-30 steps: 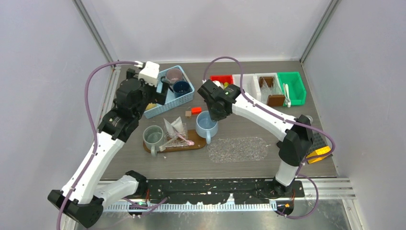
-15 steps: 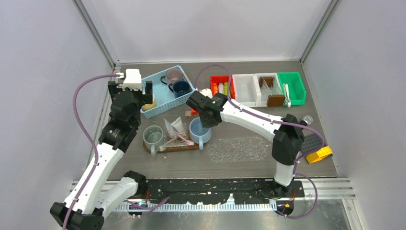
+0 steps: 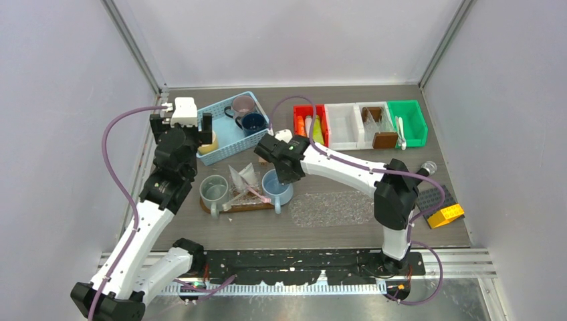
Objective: Prepare toiletry sets of a toothbrush and toothpaste on the tray
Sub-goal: Place the cup on the tray.
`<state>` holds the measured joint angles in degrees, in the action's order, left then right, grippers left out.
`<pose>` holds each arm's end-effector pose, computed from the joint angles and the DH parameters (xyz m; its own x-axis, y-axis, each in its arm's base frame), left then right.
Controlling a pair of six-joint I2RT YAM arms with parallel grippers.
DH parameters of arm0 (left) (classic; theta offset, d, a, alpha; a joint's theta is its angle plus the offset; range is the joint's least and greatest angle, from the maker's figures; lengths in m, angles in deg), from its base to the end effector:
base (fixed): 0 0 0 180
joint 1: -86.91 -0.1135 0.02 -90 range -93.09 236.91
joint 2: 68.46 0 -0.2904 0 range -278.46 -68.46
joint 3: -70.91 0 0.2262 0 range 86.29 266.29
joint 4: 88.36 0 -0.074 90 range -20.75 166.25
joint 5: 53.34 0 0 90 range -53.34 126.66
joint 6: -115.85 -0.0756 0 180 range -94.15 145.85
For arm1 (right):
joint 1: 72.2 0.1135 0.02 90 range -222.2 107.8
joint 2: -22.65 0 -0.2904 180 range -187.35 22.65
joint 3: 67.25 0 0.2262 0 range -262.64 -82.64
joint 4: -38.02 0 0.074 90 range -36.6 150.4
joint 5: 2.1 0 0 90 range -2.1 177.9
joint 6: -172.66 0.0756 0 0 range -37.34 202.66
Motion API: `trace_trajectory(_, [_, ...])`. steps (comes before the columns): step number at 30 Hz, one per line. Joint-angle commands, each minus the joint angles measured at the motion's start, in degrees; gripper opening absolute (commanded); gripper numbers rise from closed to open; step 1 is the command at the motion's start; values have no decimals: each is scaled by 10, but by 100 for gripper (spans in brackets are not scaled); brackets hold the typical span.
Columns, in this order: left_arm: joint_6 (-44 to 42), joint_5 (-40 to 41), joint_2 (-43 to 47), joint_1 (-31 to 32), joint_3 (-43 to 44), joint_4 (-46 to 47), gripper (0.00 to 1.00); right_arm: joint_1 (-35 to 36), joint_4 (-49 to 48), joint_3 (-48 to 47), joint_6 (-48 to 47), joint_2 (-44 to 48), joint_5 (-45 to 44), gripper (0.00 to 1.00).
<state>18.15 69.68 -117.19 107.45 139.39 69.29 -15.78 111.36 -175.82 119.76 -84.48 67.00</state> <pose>0.1817 -0.0241 0.4020 -0.0710 0.1466 -0.9867 -0.2079 0.9652 0.1583 0.2308 0.2988 0.2592 -0.8518 -0.2642 -0.4523 -0.2547 0.9634 -0.0830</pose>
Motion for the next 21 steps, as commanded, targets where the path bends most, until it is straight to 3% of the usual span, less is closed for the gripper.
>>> trace_trajectory(1, [0, 9, 9, -3, -3, 42, 100, 12, -28, -30, 25, 14, -10, 1])
trace_trajectory(21, [-4, 8, 8, -3, -6, 45, 100, 13, -39, 1, 45, 9, -33, 5])
